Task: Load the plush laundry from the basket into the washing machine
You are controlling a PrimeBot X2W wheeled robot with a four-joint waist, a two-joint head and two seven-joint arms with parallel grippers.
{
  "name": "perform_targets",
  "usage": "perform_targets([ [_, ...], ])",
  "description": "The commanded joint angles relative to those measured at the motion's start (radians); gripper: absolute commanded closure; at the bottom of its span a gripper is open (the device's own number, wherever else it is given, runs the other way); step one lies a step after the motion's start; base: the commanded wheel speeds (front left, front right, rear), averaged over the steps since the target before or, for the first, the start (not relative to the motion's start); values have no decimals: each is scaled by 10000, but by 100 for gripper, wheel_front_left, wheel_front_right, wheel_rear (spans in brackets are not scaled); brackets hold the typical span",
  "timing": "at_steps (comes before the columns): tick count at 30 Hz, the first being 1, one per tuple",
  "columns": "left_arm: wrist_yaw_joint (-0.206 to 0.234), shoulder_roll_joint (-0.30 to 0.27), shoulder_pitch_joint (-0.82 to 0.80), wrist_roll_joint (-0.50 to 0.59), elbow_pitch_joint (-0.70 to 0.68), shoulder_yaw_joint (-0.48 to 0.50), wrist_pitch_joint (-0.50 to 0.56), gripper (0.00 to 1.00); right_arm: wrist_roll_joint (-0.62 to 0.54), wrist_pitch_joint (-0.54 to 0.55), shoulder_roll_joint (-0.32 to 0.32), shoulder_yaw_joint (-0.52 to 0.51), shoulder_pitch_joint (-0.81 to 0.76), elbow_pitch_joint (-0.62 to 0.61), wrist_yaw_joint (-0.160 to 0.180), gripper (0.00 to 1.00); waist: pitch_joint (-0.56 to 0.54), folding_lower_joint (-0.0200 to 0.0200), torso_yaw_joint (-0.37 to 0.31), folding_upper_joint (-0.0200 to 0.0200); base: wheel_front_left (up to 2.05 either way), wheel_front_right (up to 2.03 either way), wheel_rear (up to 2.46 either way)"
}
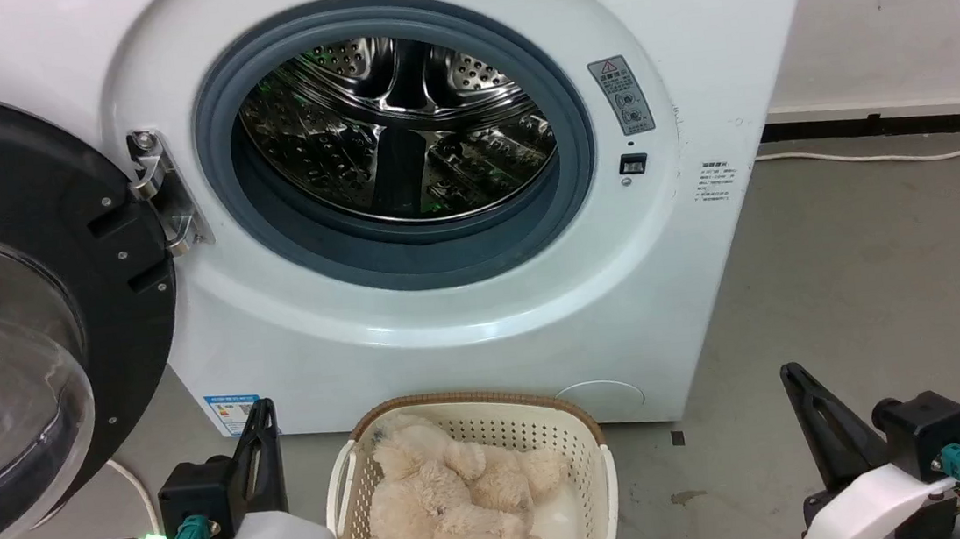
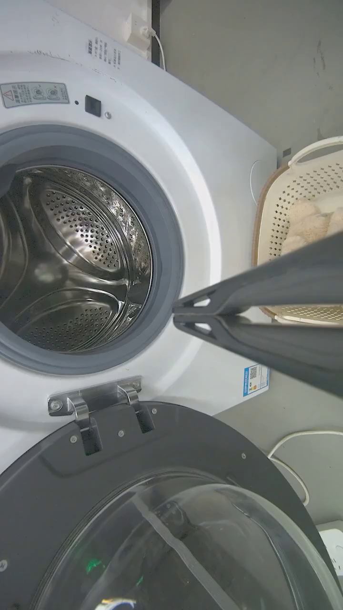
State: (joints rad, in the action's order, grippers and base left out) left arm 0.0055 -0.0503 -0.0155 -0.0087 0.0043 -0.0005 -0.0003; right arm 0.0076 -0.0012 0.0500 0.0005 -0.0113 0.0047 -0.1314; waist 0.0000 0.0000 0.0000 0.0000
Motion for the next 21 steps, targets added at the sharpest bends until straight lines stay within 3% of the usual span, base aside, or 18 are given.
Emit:
perform_targets([
  [1, -55, 1, 155, 87, -43, 5, 3, 100, -76, 12, 2, -5, 113, -47, 7, 100, 0, 0, 0, 0, 0, 0, 0],
  [12, -55, 1, 155, 87, -43, 5, 3, 100, -76, 12, 2, -5, 113, -47, 7, 100, 0, 0, 0, 0, 0, 0, 0],
  [13, 0, 0, 0, 0, 0, 6, 0, 0, 0, 0, 0, 4, 0, 0, 0, 0, 0, 0, 0, 0, 0, 0, 0],
  [21, -7, 0, 46, -262, 47, -110, -162, 0, 248, -163, 0, -17, -95, 78, -1, 0, 2, 0, 7, 0, 0, 0, 0],
])
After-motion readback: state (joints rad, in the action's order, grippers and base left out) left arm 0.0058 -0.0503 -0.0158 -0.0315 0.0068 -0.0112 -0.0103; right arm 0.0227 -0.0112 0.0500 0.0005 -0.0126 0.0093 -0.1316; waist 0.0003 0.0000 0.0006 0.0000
